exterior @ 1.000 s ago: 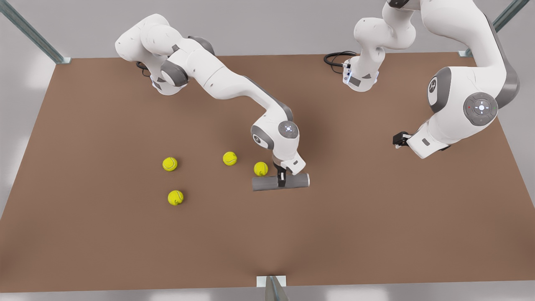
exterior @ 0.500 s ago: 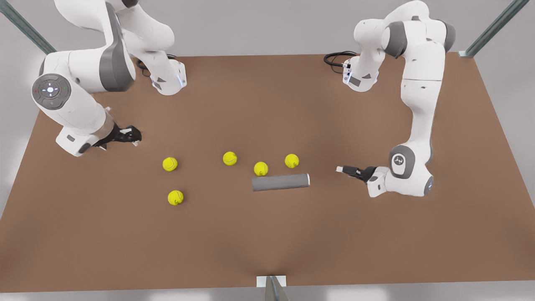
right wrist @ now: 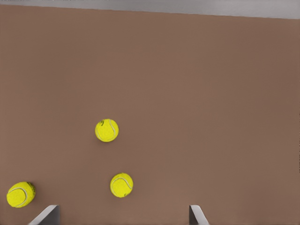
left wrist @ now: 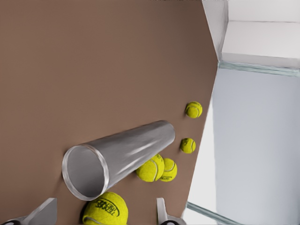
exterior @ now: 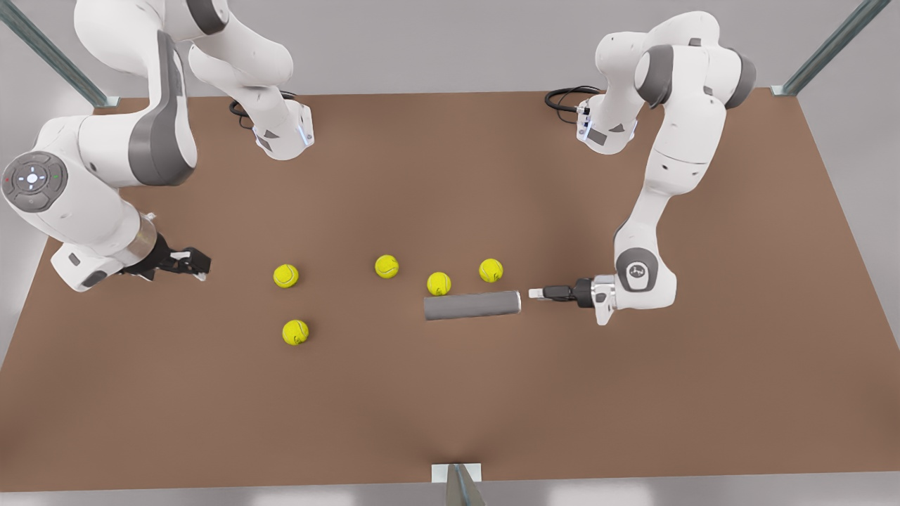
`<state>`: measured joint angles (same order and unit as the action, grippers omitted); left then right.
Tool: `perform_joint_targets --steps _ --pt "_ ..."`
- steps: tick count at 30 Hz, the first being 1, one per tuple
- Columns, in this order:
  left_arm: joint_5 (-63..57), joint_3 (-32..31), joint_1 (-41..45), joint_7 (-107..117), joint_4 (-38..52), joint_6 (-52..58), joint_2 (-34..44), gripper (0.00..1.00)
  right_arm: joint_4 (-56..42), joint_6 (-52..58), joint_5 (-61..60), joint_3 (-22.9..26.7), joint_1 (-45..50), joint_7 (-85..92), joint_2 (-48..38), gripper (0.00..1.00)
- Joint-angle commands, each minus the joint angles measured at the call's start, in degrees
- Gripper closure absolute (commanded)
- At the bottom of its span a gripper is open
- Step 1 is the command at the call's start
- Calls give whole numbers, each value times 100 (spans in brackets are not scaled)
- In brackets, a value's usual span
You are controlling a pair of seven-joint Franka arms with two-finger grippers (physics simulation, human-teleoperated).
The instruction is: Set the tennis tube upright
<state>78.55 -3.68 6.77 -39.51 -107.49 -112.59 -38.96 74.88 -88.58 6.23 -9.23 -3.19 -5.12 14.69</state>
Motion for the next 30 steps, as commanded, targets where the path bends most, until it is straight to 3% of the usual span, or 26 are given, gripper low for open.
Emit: perform_joint_targets --steps 1,23,26,30 --pt "293 -1 -1 -13 0 0 -15 0 9 -2 -8 0 20 2 8 0" --pt "1022 -414 79 -724 0 -141 -428 0 9 7 -8 -9 11 2 17 0" --pt "1022 -432 79 -725 0 -141 -428 18 0 7 1 -9 11 2 17 0" --pt "1022 -432 79 -725 -44 -132 -437 21 9 7 -8 0 11 2 17 0"
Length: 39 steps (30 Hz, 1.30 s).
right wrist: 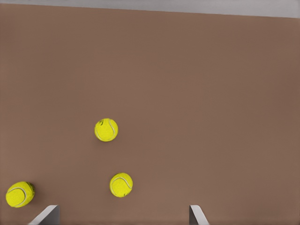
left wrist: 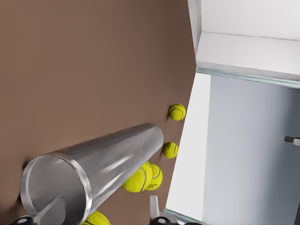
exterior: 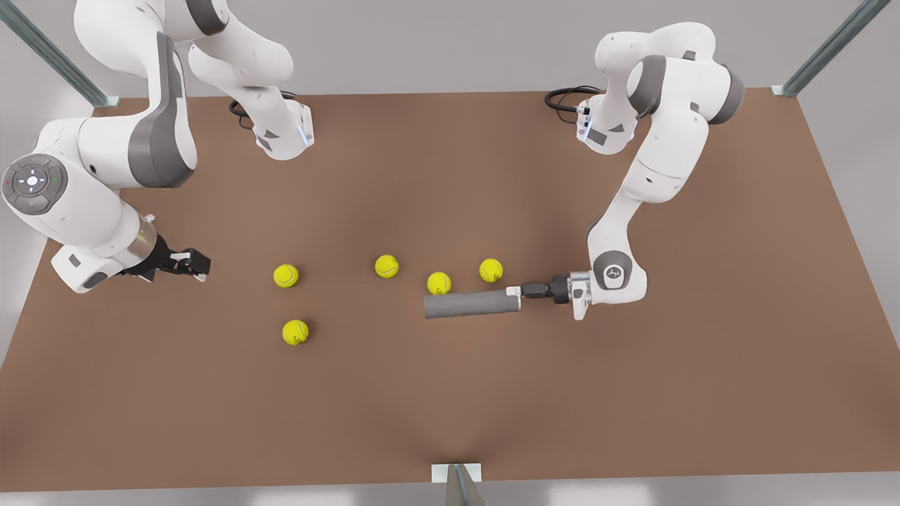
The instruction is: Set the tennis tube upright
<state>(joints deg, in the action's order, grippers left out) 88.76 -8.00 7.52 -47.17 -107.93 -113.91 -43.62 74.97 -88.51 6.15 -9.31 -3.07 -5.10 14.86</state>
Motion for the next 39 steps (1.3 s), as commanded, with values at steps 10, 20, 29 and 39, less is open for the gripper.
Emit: perform_joint_targets --steps 10,20,29,39 --pt "106 -44 -5 -109 0 18 -41 22 -9 0 0 8 8 0 0 0" --pt "115 -88 4 -109 0 -9 -41 37 0 0 -18 -1 17 0 0 0" --pt "115 -123 4 -126 0 0 -41 41 0 0 -18 -1 26 0 0 0" --pt "80 -132 4 -126 0 26 -24 54 0 0 -26 8 26 -9 0 0"
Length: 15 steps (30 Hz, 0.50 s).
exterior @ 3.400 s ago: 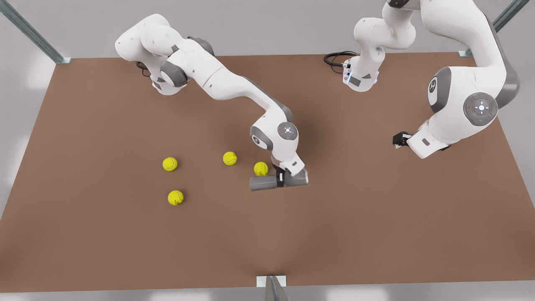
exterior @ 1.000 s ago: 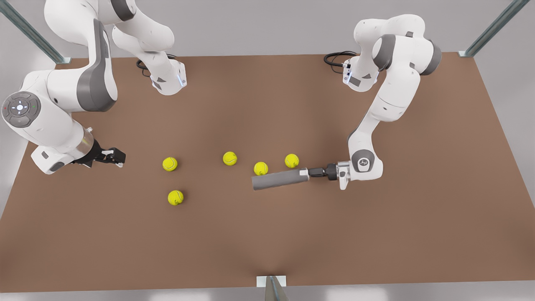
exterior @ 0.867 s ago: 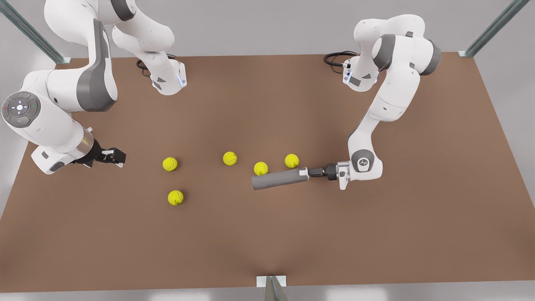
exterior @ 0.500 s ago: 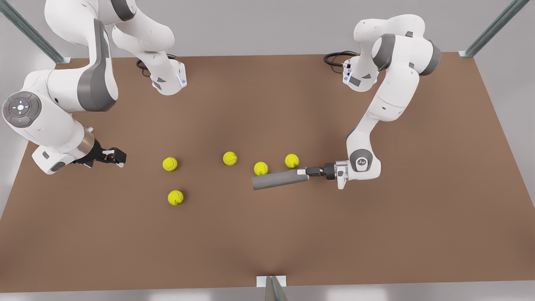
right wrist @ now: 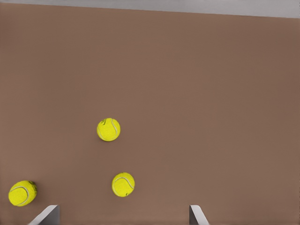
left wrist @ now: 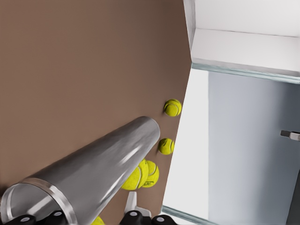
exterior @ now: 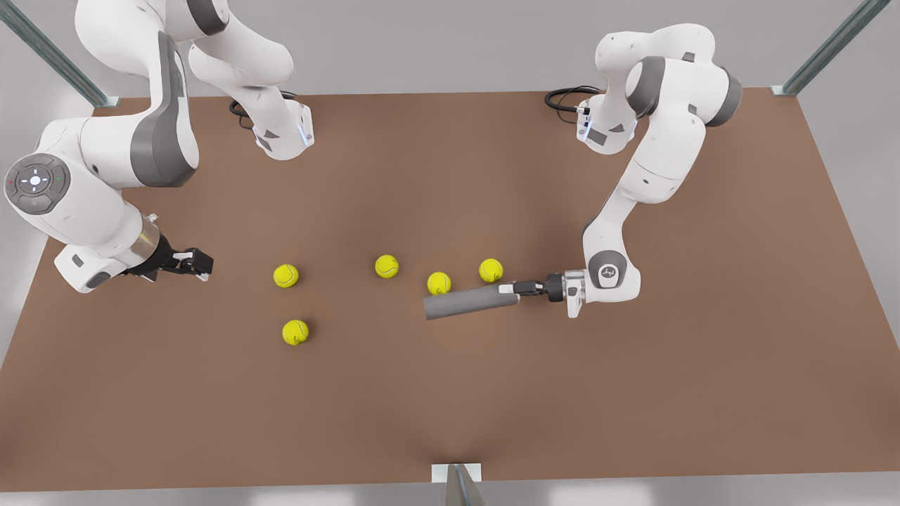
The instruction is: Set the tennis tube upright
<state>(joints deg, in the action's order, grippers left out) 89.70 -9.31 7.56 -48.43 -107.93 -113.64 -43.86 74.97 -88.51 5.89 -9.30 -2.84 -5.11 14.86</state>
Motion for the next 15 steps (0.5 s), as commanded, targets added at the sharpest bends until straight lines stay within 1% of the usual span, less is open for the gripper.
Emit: perform_joint_targets --steps 1,15 --pt "-22 0 0 0 0 0 0 55 0 0 0 -2 3 1 -1 0" --pt "-57 0 -9 0 -9 44 97 64 0 0 0 -2 3 -7 -1 0"
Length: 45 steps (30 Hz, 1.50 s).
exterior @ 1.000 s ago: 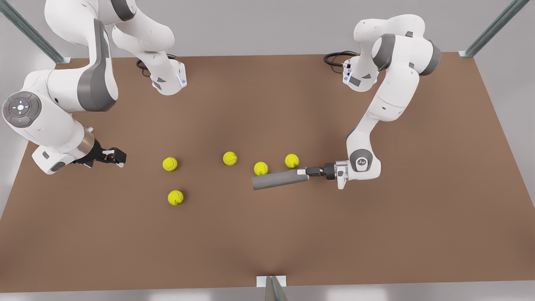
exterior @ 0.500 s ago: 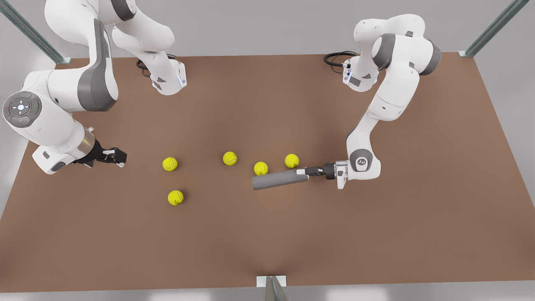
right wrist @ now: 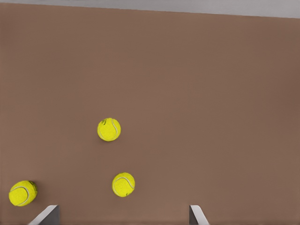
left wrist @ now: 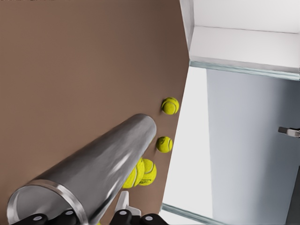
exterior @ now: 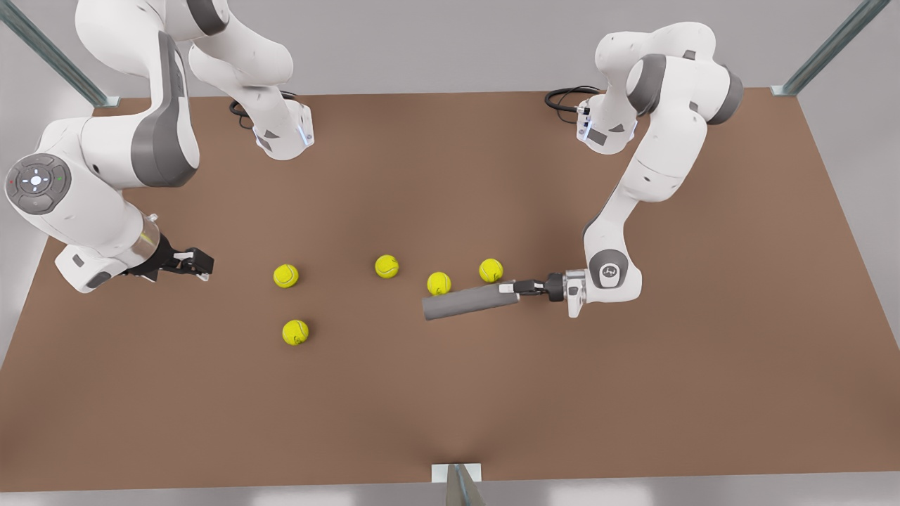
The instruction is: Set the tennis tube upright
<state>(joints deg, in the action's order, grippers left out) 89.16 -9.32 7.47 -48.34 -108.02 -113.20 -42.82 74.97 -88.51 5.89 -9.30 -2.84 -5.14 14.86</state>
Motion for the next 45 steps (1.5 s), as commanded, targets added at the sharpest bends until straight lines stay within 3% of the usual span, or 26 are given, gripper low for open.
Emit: perform_joint_targets --steps 1,10,26,45 --pt "-4 0 0 0 0 0 2 64 0 0 0 -1 3 4 -1 0" --pt "-92 0 0 0 -79 62 107 76 0 0 0 -1 -6 4 -1 0" --pt "-101 9 -9 79 -149 176 248 76 0 0 9 -1 12 4 -1 0" --pt "-1059 211 -35 660 -202 167 960 77 0 0 9 -1 12 4 -1 0"
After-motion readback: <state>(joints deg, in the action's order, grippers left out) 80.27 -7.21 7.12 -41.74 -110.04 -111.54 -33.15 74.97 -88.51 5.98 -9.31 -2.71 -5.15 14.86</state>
